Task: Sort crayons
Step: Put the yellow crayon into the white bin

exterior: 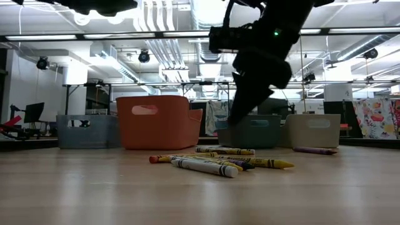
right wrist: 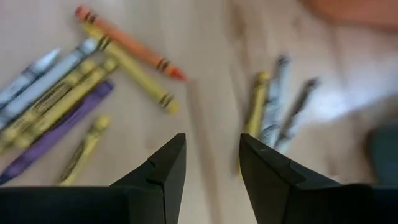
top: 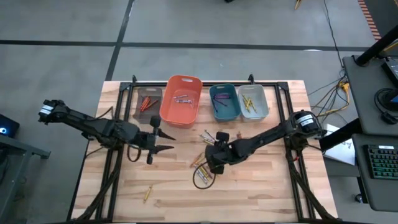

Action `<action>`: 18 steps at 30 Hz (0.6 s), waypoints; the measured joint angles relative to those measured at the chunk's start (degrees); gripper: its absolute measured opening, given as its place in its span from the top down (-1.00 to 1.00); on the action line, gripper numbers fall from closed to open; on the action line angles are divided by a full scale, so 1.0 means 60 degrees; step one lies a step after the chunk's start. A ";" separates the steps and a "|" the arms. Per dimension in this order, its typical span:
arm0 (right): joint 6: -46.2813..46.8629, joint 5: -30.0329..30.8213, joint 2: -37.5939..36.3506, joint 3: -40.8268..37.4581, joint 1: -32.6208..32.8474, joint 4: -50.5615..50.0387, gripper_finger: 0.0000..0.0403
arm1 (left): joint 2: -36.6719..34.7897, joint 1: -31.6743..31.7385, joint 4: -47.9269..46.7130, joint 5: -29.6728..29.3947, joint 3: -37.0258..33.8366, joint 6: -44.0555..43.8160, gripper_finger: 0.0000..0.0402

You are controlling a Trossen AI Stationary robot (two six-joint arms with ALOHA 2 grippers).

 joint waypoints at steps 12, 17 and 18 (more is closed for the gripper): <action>-0.1059 0.0186 -0.0093 -0.1449 -0.0153 0.2467 0.31 | -0.0210 0.0055 0.3315 -0.0002 -0.1465 0.0990 0.35; -0.0724 0.0121 -0.0154 -0.2007 -0.0150 0.3310 0.31 | 0.0071 0.0066 0.3358 -0.0008 -0.1273 0.0879 0.35; -0.0566 0.0080 -0.0158 -0.2054 -0.0143 0.3309 0.31 | 0.0124 0.0080 0.3356 -0.0010 -0.1203 0.0849 0.35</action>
